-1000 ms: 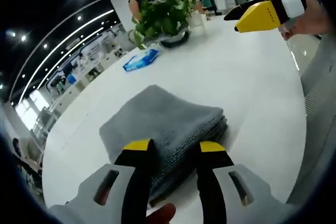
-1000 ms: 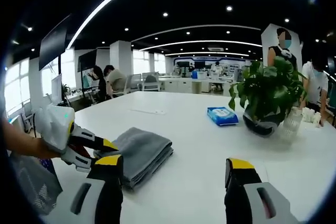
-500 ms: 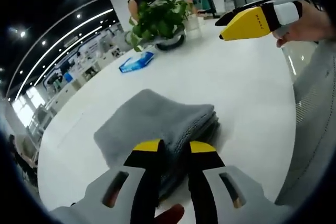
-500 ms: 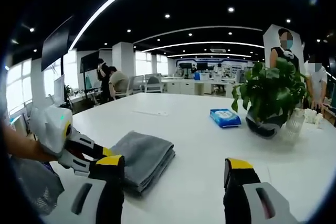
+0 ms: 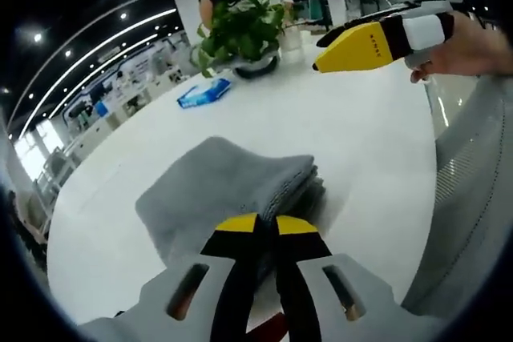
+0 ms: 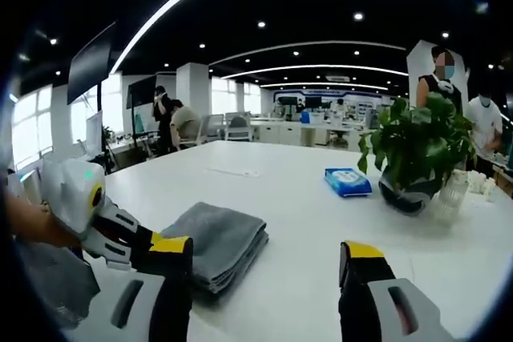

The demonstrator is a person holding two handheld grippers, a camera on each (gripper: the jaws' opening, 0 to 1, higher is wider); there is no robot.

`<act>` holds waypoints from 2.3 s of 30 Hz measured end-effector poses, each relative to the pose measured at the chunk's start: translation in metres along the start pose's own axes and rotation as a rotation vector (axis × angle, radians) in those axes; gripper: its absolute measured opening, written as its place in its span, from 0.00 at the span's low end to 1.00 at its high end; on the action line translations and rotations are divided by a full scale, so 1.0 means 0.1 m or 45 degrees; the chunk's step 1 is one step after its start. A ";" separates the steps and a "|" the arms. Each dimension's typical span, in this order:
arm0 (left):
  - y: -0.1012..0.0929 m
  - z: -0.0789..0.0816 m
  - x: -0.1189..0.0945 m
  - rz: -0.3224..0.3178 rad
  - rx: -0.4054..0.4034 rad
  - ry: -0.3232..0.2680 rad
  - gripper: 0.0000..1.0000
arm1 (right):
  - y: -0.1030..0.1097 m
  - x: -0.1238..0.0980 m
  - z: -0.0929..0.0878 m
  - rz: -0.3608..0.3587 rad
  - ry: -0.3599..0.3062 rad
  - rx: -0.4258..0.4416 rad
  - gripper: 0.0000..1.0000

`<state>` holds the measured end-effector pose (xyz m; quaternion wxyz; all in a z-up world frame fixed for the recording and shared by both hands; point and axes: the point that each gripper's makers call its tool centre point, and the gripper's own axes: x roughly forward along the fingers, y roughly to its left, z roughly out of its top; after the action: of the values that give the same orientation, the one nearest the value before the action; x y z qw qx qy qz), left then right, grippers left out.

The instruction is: Open the folded towel by lifting each exposed corner and separating the folded layers until the towel lies flat within the target outline without major curled edges

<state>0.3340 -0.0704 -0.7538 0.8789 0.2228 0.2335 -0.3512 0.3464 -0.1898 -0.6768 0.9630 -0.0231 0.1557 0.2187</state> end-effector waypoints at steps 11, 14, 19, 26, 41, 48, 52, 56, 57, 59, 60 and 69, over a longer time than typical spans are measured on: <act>0.20 0.21 -0.16 0.052 -0.138 -0.070 0.05 | -0.03 -0.01 0.00 -0.010 0.000 0.010 0.73; 0.26 0.24 -0.20 0.065 -0.189 -0.097 0.05 | -0.02 -0.02 0.01 -0.009 -0.001 -0.005 0.73; 0.36 0.26 -0.26 0.097 -0.247 -0.132 0.05 | -0.03 -0.02 0.00 -0.011 0.002 -0.007 0.72; 0.56 0.30 -0.38 0.162 -0.364 -0.198 0.05 | -0.01 -0.01 -0.03 -0.002 0.016 -0.020 0.72; 0.88 0.19 -0.63 0.295 -0.467 -0.266 0.04 | 0.01 0.01 -0.06 0.002 0.034 -0.051 0.71; 0.99 0.14 -0.67 0.334 -0.515 -0.281 0.04 | 0.01 0.01 -0.08 -0.003 0.050 -0.066 0.69; 1.08 0.09 -0.72 0.364 -0.556 -0.291 0.04 | 0.01 0.01 -0.08 -0.003 0.050 -0.064 0.69; 1.18 0.00 -0.78 0.402 -0.632 -0.297 0.04 | 0.01 0.01 -0.08 -0.002 0.048 -0.061 0.69; 1.19 -0.02 -0.79 0.406 -0.647 -0.300 0.04 | 0.01 0.01 -0.08 -0.002 0.049 -0.061 0.69; 1.21 -0.06 -0.82 0.419 -0.676 -0.303 0.04 | 0.00 0.01 -0.08 -0.002 0.049 -0.062 0.69; 1.23 -0.09 -0.83 0.425 -0.687 -0.307 0.04 | 0.00 0.01 -0.08 -0.002 0.049 -0.061 0.69; 1.34 -0.32 -0.92 0.503 -0.795 -0.300 0.05 | 0.02 0.02 -0.09 0.004 0.056 -0.069 0.69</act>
<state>0.3638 0.0824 -0.6964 0.9760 -0.0565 0.1791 -0.1104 0.3446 -0.1881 -0.6863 0.9580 -0.0538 0.1708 0.2239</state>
